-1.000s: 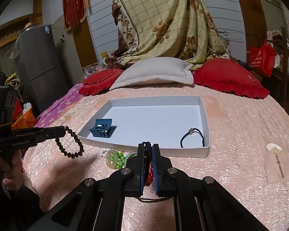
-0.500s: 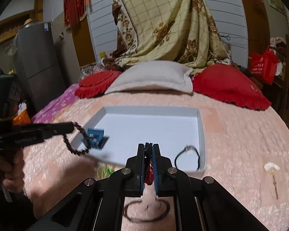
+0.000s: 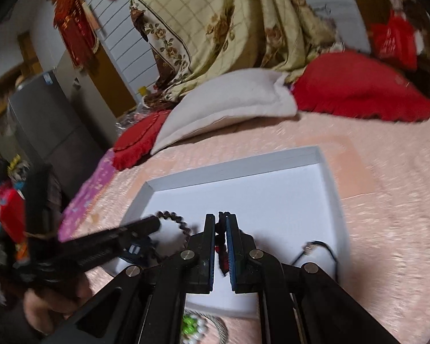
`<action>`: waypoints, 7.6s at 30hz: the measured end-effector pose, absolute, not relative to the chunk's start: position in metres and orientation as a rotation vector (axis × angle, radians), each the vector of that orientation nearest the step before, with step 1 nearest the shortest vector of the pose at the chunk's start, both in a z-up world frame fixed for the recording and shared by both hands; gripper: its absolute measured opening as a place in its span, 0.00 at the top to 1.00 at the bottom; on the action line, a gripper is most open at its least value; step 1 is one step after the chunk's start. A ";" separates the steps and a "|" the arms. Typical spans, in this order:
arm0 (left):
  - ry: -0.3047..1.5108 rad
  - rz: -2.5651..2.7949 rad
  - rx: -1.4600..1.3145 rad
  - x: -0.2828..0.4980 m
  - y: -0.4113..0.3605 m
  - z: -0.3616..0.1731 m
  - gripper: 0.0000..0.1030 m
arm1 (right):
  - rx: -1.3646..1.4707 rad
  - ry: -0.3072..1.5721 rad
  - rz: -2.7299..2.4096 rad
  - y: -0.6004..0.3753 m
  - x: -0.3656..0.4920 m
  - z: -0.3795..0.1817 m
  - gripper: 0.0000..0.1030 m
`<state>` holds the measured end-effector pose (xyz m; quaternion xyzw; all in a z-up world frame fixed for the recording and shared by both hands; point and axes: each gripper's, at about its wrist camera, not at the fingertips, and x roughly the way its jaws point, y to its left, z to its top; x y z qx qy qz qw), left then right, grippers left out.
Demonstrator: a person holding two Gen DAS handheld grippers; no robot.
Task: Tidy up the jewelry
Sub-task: 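Lower the brown bracelet into the tray with the left tool while the right tool places the red bracelet, then grasp the clear coil bracelet with the left tool while the right tool reaches for the grey braided bracelet, then grasp and lift the grey braided bracelet with the right tool while the left tool holds the coil, then carry the coil bracelet into the tray and release it while the right tool drops the grey bracelet there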
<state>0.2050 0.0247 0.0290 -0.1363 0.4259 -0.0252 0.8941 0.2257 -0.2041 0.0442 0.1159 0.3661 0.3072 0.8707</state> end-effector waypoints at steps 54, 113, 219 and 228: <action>0.869 -0.257 0.032 0.107 -0.019 0.003 0.61 | 0.052 0.805 0.474 -0.270 0.100 0.032 0.57; 0.867 -0.212 -0.130 0.081 0.033 0.026 0.92 | -0.254 0.818 0.751 -0.160 0.104 -0.003 0.94; 0.924 0.097 -0.290 0.250 0.070 0.014 0.93 | 0.000 0.865 0.654 -0.126 0.229 0.010 0.94; 0.961 0.152 -0.313 0.257 0.082 0.000 0.92 | 0.003 0.931 0.626 -0.113 0.243 -0.011 0.94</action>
